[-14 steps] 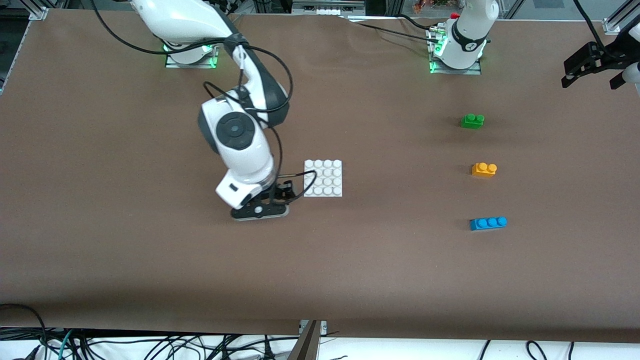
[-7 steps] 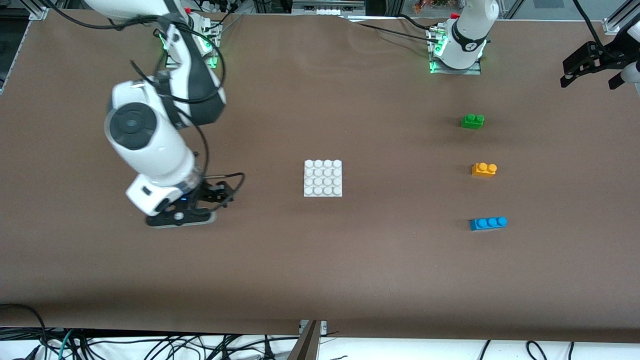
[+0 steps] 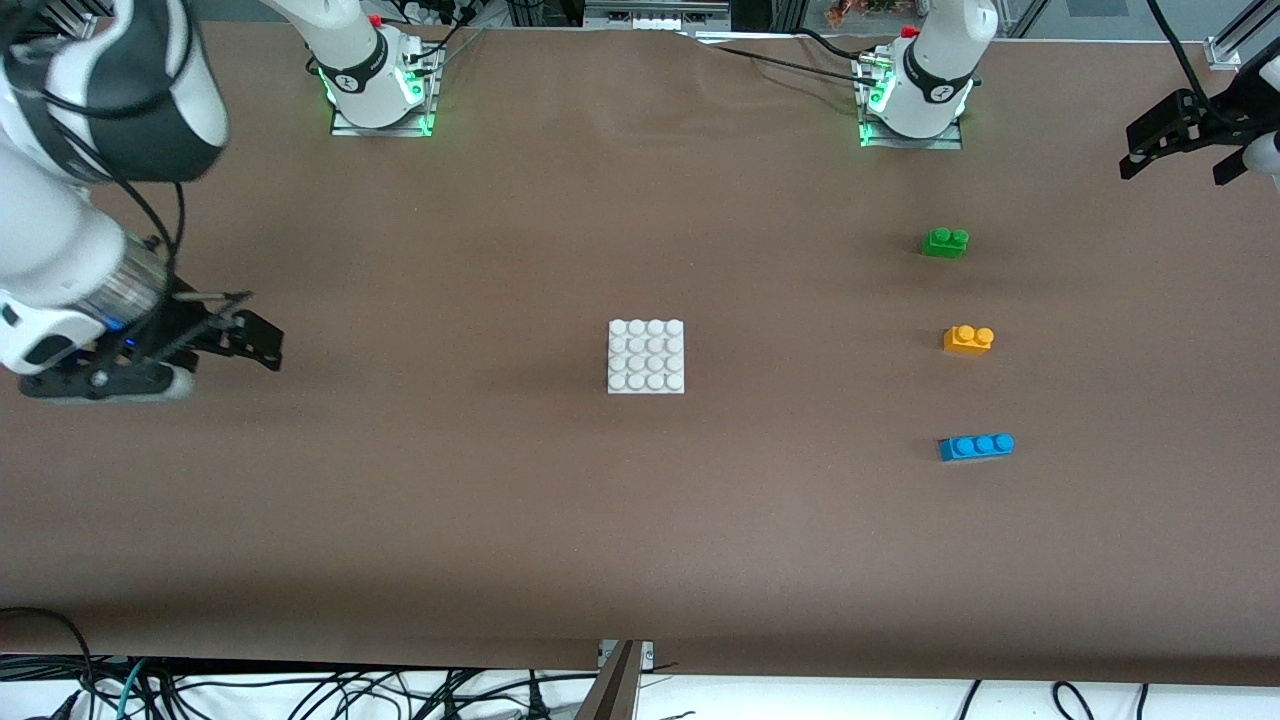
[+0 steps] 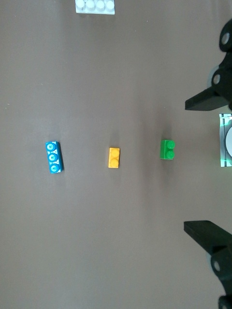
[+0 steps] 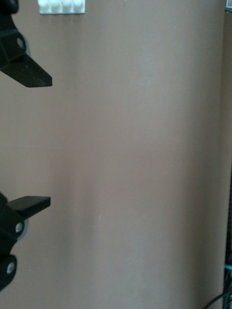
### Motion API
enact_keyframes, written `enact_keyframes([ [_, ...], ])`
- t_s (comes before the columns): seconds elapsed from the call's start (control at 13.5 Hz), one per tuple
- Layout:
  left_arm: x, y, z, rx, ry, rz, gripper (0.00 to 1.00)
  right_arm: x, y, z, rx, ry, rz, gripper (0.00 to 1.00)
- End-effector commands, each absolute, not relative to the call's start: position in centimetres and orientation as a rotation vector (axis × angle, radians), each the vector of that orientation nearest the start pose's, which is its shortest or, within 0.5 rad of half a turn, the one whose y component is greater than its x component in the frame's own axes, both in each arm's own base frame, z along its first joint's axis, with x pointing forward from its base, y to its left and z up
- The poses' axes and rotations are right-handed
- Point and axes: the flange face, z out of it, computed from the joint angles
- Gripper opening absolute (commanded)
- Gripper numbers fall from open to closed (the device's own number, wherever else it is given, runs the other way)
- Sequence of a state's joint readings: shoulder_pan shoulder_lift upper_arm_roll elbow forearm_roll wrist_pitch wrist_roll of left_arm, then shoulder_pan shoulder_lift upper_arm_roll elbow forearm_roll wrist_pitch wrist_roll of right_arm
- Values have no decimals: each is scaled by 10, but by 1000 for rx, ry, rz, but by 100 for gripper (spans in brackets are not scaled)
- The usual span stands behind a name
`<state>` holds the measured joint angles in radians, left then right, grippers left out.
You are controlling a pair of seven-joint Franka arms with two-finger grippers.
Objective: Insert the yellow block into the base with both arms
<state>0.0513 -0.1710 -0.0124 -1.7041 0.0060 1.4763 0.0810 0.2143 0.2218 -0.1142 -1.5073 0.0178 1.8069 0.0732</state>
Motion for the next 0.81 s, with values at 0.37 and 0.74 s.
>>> enact_keyframes([
  [0.37,522,21,550,-3128,83,279,100,593,21,559,-3130,27,-79,100],
  [0.74,521,18,447,-3142,91,227,100,580,4,581,-3129,65,-103,100],
])
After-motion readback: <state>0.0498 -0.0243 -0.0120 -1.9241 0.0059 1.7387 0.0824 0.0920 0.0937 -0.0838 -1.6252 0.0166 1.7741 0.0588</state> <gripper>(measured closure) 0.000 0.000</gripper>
